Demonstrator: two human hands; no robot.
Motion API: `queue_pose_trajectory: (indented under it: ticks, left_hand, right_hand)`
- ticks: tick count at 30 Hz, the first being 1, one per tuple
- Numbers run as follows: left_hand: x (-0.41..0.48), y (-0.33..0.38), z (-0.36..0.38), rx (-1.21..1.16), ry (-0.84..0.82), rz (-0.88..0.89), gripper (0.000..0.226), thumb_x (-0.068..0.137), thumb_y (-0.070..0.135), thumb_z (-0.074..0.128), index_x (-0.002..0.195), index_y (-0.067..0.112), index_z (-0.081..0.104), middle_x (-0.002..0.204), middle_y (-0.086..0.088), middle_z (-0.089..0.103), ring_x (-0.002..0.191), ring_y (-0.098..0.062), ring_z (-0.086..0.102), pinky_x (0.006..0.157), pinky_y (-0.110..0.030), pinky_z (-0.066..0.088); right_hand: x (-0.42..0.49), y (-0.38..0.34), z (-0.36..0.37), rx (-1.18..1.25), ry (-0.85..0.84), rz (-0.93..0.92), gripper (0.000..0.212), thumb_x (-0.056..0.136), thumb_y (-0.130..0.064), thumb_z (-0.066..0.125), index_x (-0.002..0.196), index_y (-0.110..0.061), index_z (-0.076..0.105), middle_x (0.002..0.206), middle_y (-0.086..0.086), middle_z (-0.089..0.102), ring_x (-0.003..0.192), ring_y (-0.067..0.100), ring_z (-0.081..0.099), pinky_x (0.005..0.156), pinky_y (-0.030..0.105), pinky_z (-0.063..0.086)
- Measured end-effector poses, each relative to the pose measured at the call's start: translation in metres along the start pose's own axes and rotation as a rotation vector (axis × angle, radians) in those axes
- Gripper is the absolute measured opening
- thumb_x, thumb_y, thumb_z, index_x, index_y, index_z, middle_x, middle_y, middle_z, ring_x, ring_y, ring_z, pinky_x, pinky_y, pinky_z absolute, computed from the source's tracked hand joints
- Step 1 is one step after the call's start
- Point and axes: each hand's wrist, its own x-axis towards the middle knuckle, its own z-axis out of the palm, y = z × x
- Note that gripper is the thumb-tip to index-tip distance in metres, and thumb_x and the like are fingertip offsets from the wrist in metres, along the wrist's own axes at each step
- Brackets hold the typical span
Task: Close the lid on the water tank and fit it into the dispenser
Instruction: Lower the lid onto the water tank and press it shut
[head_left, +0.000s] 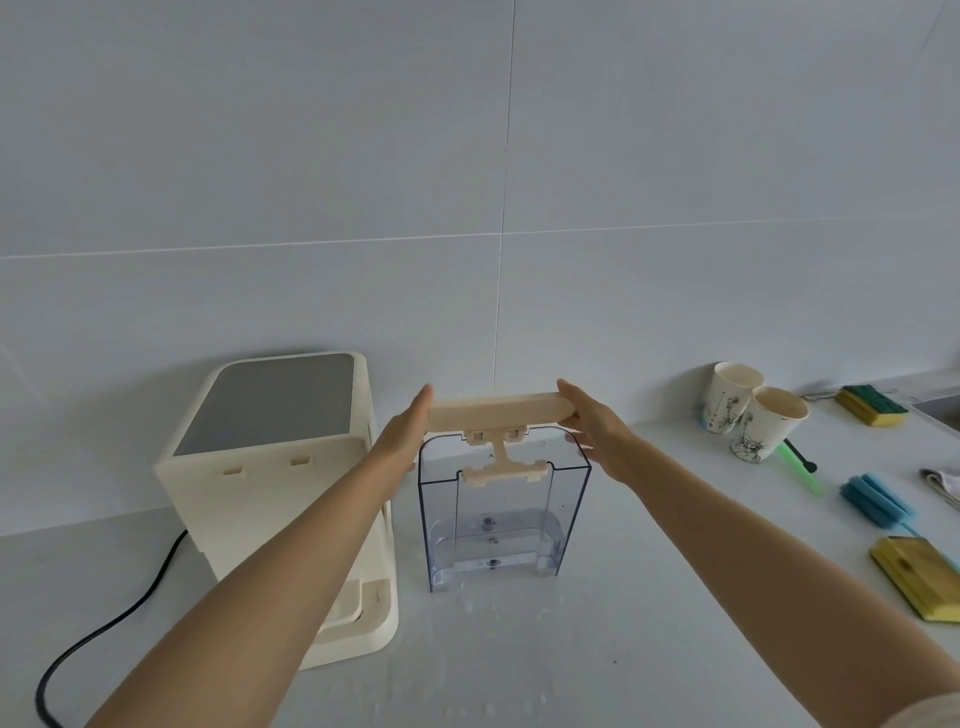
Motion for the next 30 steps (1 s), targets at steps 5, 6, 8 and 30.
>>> queue_pose_trajectory:
  ticks: [5,6,8,30]
  left_hand:
    - [-0.013,-0.015,0.003,-0.012,-0.053,0.095,0.059,0.088,0.054,0.030,0.138,0.023,0.031,0.148,0.000,0.036,0.133,-0.019,0.037,0.107,-0.035,0.028]
    - [-0.015,-0.019,0.003,-0.003,-0.061,0.111,0.059,0.089,0.052,0.030,0.139,0.022,0.030,0.149,0.000,0.034,0.135,-0.018,0.033,0.109,-0.035,0.026]
    - [-0.018,-0.027,0.002,0.019,-0.072,0.125,0.059,0.090,0.050,0.030,0.141,0.019,0.027,0.151,-0.004,0.029,0.139,-0.021,0.027,0.112,-0.039,0.022]
    - [-0.034,-0.060,0.012,0.056,-0.040,0.151,0.056,0.091,0.040,0.032,0.143,0.034,0.011,0.153,0.008,0.021,0.139,-0.017,0.022,0.109,-0.033,0.018]
  right_hand:
    - [-0.009,0.016,-0.002,0.013,-0.010,-0.017,0.051,0.084,-0.052,0.043,0.122,-0.018,0.050,0.128,0.001,0.050,0.120,0.024,0.047,0.088,0.035,0.034]
    - [-0.011,0.020,-0.002,0.013,-0.006,-0.016,0.053,0.085,-0.051,0.043,0.126,-0.018,0.048,0.125,-0.001,0.049,0.116,0.022,0.048,0.089,0.035,0.035]
    - [-0.015,0.026,-0.003,0.012,0.000,-0.014,0.052,0.085,-0.049,0.044,0.127,-0.019,0.046,0.121,-0.001,0.047,0.109,0.020,0.048,0.088,0.035,0.037]
    - [-0.024,0.060,0.003,-0.058,0.007,0.013,0.023,0.087,-0.036,0.044,0.104,-0.022,0.045,0.133,0.024,0.045,0.121,0.036,0.045,0.101,0.046,0.038]
